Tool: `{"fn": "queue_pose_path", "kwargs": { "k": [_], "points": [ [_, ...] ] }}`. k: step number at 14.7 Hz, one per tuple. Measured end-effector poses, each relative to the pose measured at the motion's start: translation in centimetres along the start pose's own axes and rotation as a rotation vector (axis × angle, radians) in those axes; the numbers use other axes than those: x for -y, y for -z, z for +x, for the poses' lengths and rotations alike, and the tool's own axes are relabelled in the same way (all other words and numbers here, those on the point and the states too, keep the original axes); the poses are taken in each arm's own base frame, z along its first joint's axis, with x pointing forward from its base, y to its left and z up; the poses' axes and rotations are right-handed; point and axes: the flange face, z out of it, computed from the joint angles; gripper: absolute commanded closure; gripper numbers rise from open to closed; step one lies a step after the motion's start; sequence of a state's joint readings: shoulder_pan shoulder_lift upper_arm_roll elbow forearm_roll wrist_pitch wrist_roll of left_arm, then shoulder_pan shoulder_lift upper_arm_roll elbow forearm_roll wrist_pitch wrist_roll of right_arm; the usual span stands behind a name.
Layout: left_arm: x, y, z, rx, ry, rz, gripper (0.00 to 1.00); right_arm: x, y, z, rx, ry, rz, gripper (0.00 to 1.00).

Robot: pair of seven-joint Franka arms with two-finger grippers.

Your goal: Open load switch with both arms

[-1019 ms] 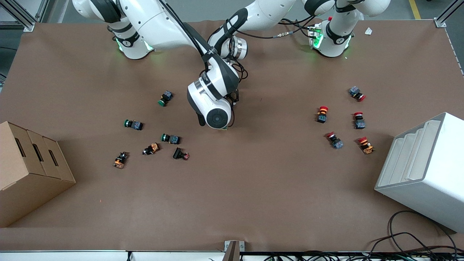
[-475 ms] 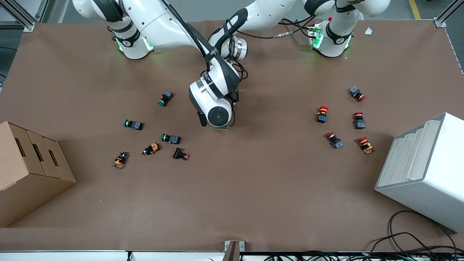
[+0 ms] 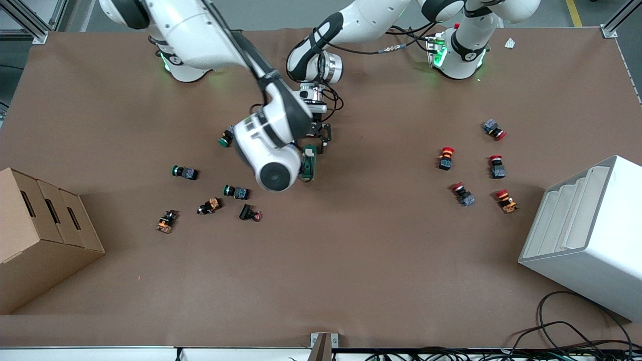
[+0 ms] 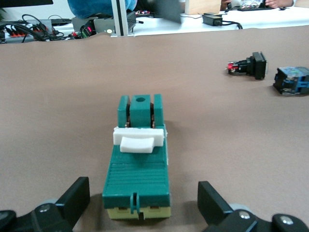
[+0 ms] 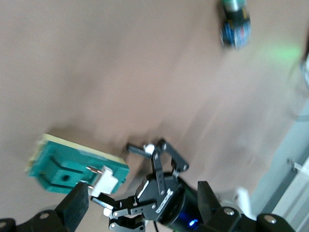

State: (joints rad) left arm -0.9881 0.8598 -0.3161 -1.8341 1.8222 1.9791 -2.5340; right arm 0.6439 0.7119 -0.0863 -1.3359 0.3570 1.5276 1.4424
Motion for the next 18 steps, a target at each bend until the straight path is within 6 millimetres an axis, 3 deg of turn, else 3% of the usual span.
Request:
{"fn": "queue_pose_path", "kwargs": {
  "k": [6, 10, 12, 15, 18],
  "points": [
    [-0.4, -0.6, 1.2, 0.063, 0.031, 0.094, 0.00, -5.3, 10.5, 13.1, -0.210, 0.467, 0.101, 0.00],
    [-2.3, -0.2, 3.5, 0.176, 0.086, 0.196, 0.00, -11.0, 16.3, 21.6, -0.283, 0.694, 0.168, 0.00],
    [-4.0, -0.2, 6.8, 0.240, 0.119, 0.238, 0.00, -14.4, 18.7, 25.4, -0.332, 0.768, 0.178, 0.00],
    [-5.8, -0.9, 14.2, 0.334, 0.177, 0.277, 0.00, -19.0, 21.4, 29.3, -0.390, 0.839, 0.177, 0.00],
    [-4.6, -3.3, 22.8, 0.405, 0.252, 0.307, 0.00, -22.7, 23.2, 31.5, -0.417, 0.889, 0.187, 0.00]
  ]
}}
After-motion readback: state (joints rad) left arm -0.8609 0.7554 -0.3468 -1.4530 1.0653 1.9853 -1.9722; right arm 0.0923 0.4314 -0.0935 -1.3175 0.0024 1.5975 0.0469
